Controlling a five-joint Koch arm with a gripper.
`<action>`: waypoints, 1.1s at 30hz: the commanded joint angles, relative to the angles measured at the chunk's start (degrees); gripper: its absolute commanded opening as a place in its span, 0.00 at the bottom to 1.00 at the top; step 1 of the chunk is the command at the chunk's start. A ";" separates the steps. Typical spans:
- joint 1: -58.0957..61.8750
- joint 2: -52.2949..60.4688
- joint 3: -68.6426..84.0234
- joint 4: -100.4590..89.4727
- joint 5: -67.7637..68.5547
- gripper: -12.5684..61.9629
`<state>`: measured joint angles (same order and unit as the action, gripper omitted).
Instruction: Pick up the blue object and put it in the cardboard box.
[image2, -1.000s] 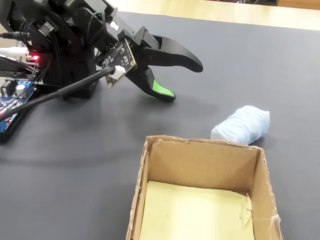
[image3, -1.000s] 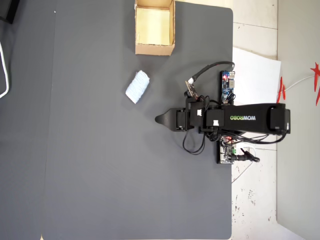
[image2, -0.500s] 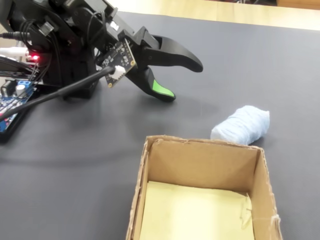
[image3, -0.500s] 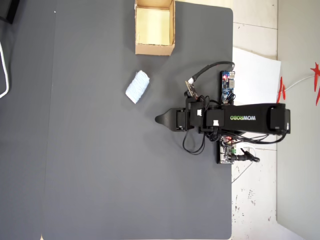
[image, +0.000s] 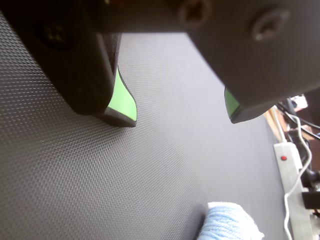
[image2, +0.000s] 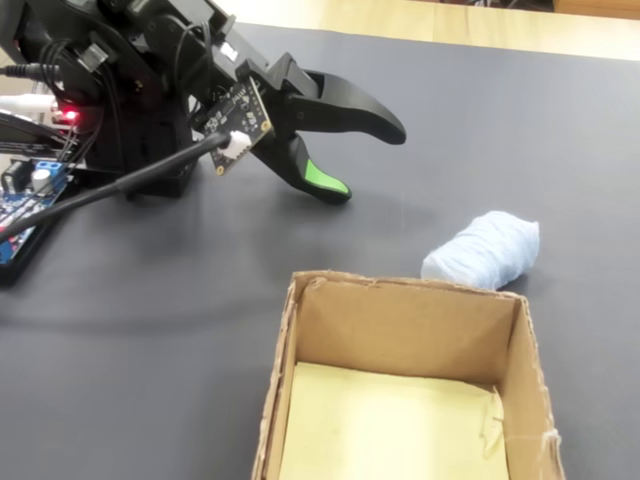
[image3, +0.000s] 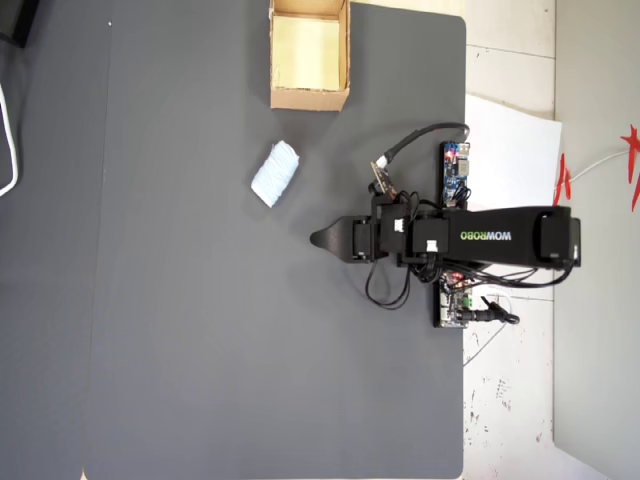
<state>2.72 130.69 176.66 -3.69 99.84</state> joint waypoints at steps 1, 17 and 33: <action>-0.18 4.75 2.02 5.63 2.02 0.63; 0.00 4.83 2.02 1.32 -8.96 0.63; 0.35 4.22 -6.24 -3.60 -22.41 0.63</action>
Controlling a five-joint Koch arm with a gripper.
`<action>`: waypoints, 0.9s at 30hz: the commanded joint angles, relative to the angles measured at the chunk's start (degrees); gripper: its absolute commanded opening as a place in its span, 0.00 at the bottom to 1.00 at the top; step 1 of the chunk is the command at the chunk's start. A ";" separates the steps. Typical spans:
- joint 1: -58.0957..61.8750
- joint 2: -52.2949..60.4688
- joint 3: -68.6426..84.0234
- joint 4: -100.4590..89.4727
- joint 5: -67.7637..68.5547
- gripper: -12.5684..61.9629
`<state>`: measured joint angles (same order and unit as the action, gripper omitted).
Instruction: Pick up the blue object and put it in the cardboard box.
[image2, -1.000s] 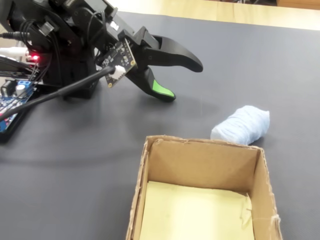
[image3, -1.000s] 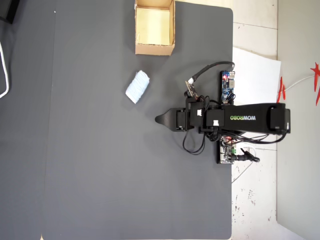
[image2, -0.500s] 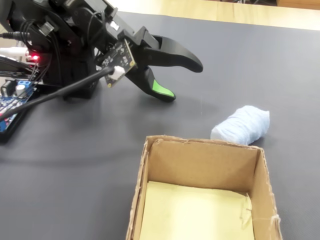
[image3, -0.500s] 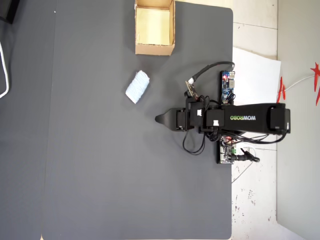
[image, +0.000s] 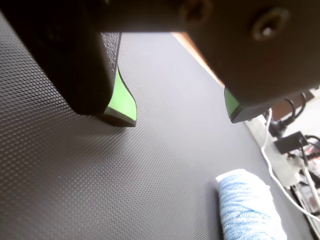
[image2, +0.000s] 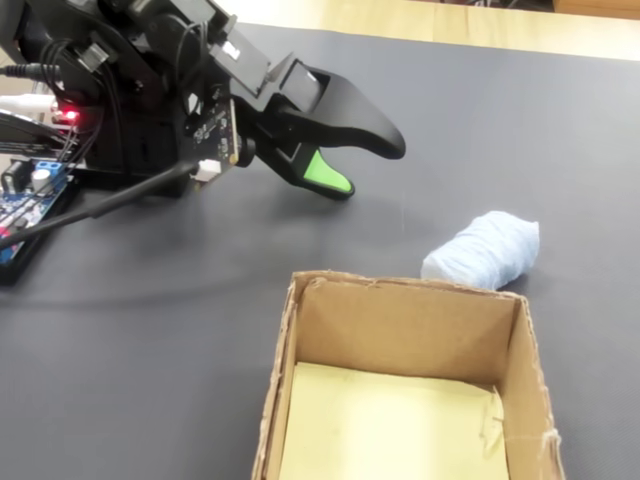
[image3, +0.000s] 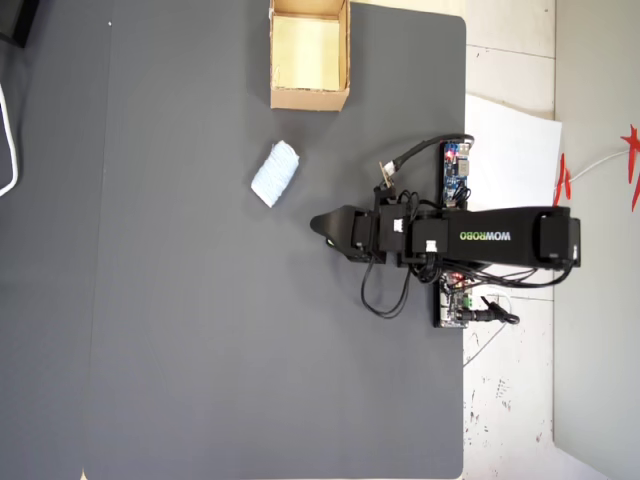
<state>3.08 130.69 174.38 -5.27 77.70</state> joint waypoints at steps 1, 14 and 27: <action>0.00 3.96 -5.01 -1.85 -0.18 0.63; 6.77 -15.12 -33.49 16.79 0.18 0.63; 16.52 -38.85 -53.44 32.34 0.18 0.63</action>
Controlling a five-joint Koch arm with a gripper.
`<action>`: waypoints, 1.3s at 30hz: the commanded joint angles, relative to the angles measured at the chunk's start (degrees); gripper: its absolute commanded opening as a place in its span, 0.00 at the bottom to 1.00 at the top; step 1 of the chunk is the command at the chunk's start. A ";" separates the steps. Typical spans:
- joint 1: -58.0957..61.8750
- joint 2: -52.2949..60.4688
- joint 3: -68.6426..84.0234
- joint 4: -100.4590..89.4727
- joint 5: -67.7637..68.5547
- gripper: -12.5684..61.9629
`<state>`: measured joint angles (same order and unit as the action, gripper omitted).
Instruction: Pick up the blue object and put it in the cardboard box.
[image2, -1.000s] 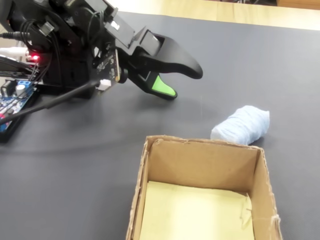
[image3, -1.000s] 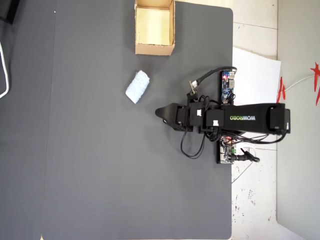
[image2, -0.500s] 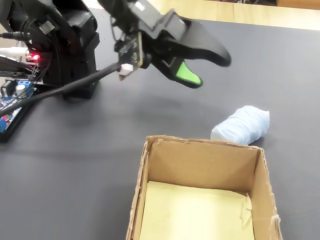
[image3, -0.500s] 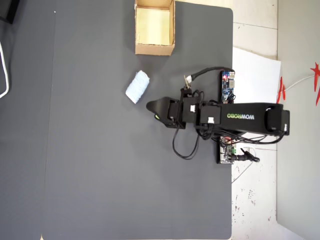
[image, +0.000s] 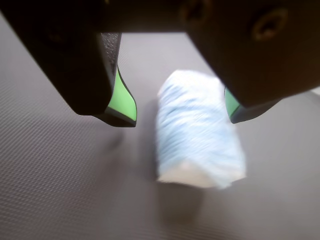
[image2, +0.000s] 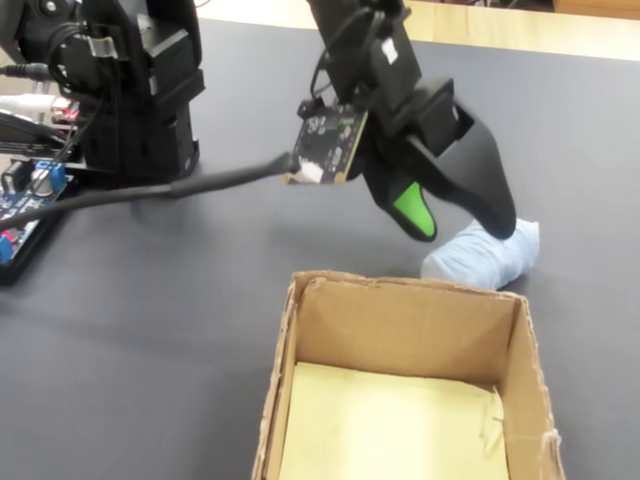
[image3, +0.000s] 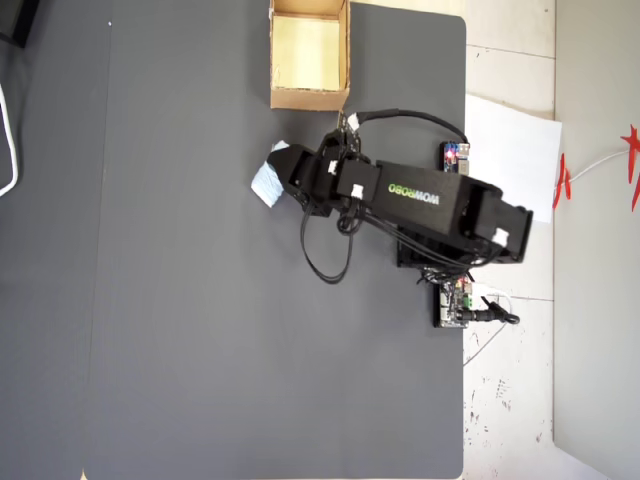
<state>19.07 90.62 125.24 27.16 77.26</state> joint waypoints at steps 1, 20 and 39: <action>0.70 -0.09 -4.75 0.18 0.62 0.63; 2.46 -9.58 -5.80 -9.14 4.48 0.27; 8.35 16.87 2.64 -33.05 9.58 0.27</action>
<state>27.33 105.47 130.34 0.09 85.08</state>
